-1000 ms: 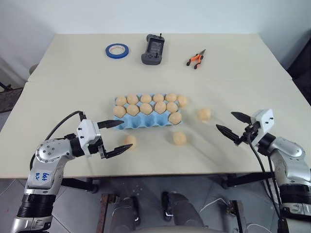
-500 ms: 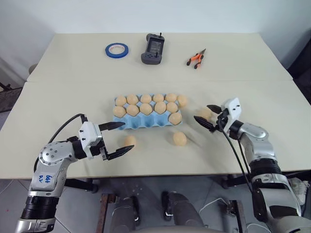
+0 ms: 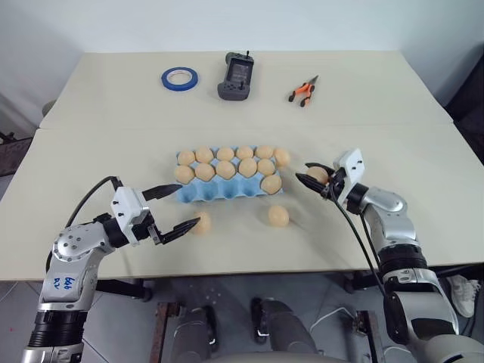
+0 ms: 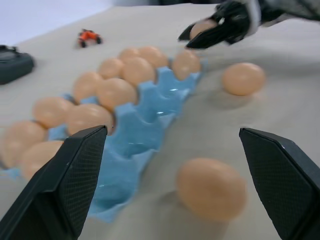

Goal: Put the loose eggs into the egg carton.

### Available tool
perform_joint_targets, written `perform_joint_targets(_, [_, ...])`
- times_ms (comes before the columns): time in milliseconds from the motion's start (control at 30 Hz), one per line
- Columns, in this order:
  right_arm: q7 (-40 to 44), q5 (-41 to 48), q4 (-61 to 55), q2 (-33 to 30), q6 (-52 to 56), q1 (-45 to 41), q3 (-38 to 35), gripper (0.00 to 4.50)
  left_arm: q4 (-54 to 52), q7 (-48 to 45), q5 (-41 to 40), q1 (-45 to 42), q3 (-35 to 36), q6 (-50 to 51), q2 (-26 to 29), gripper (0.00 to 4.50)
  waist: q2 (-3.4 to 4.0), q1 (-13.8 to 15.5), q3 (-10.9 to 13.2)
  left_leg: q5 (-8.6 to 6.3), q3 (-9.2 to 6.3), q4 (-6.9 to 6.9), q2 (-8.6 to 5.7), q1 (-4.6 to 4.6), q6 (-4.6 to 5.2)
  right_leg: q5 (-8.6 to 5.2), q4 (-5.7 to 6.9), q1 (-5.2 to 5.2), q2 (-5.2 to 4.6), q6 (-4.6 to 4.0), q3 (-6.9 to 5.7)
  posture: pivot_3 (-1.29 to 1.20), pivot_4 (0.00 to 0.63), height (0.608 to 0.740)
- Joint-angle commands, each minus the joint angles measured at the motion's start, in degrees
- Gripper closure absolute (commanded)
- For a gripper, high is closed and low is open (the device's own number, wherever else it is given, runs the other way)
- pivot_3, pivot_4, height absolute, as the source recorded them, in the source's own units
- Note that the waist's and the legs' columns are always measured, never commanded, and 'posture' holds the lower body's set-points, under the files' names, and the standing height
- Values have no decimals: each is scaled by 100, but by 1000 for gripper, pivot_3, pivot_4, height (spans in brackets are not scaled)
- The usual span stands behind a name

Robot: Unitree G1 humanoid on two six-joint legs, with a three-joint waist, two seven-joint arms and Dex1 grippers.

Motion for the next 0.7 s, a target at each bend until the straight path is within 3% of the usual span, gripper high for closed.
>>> perform_joint_targets(33, [52,250,-1156,293,584,-183,377,2626,-20,116,-50,207,259,-29,32,0,0,-61,0,0,0,-2,1,0,-1,1,0,-1,0,1,-1,0,150,740])
perform_joint_targets(200, [-220,54,-1663,723,1155,-395,912,2626,25,216,-12,381,352,-55,35,0,0,-43,0,1,0,-23,2,-2,-10,-4,2,-15,-1,-6,-5,0,150,740])
perform_joint_targets(400, [-418,-413,-1310,1110,908,-529,1419,2626,-80,299,-1,508,355,-79,-12,0,-3,-31,-2,-3,0,-53,-6,-5,-15,-6,-10,-23,-12,-10,-9,0,150,740])
perform_joint_targets(500, [-399,-437,-1166,1092,786,-500,1405,1825,-148,325,-24,559,381,-70,2,0,-4,-29,-2,-3,1,-67,-12,-14,-15,-8,-11,-40,-17,-13,-9,0,150,740])
perform_joint_targets(667, [-134,-156,-1648,937,973,-337,1284,40,-216,347,-68,596,428,-37,50,0,-4,-40,-2,0,3,-71,-8,-25,-21,-10,-1,-62,-8,-18,-9,0,150,740])
perform_joint_targets(700, [-86,-70,-1833,863,1028,-261,1229,40,-227,347,-68,600,429,-34,53,0,-4,-40,-2,1,4,-71,-7,-25,-22,-11,2,-63,-6,-18,-7,0,150,740])
